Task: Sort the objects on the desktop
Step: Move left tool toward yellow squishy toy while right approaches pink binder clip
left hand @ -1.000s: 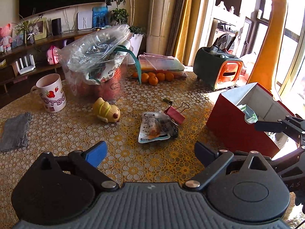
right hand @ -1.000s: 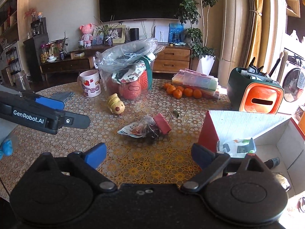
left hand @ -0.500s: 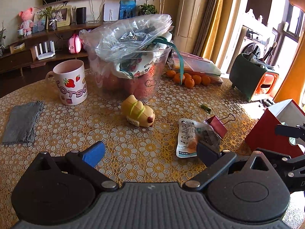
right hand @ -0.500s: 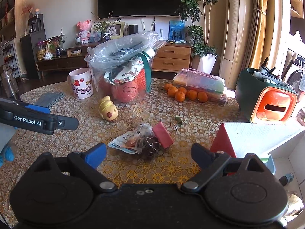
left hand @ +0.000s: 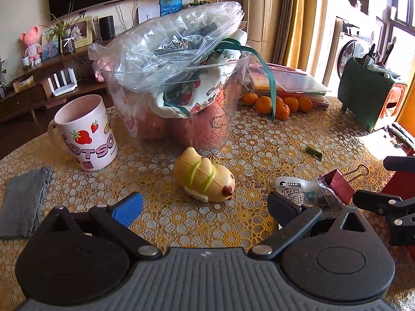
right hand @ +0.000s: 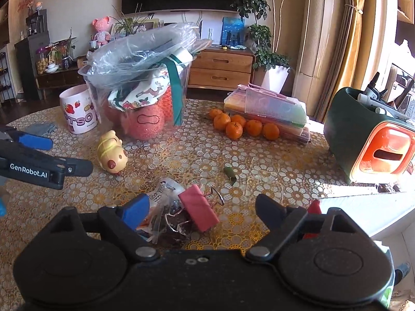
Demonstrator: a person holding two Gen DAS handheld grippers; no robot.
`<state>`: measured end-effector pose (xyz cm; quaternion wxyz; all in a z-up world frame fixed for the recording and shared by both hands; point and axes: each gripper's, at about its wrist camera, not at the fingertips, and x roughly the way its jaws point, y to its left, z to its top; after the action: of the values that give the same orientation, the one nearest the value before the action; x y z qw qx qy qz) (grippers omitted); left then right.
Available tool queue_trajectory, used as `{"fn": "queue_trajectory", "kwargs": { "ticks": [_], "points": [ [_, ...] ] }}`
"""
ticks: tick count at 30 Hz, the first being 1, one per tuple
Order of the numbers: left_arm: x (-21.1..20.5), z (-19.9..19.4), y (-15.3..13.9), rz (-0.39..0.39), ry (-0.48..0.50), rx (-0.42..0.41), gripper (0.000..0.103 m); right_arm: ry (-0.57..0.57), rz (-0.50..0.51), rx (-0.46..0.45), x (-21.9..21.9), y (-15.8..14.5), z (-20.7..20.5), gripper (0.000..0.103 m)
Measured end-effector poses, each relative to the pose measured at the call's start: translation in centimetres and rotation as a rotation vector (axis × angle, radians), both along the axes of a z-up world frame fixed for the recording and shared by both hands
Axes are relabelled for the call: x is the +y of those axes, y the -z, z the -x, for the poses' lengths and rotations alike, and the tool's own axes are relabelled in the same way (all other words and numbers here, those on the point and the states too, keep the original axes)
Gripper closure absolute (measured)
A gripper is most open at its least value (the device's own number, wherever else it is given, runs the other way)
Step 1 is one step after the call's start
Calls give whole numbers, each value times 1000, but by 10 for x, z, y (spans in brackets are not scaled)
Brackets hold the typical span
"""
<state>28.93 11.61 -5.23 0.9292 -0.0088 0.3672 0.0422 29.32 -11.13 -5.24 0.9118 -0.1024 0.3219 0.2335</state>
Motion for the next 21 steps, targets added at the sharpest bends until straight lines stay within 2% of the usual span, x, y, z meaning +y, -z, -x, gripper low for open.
{"fn": "queue_trajectory", "kwargs": {
  "ticks": [5, 7, 13, 21],
  "points": [
    [3, -17, 6, -37, 2, -3, 0, -13, 21, -6, 7, 6, -13, 21],
    [4, -22, 8, -53, 4, -5, 0, -13, 23, 3, 11, 8, -19, 27],
    [7, -36, 18, -61, 3, 8, 0, 2, 32, 31, 16, 20, -32, 34],
    [11, -50, 32, -51, 7, 27, 0, 5, -22, 80, 13, 32, -43, 35]
  ]
}}
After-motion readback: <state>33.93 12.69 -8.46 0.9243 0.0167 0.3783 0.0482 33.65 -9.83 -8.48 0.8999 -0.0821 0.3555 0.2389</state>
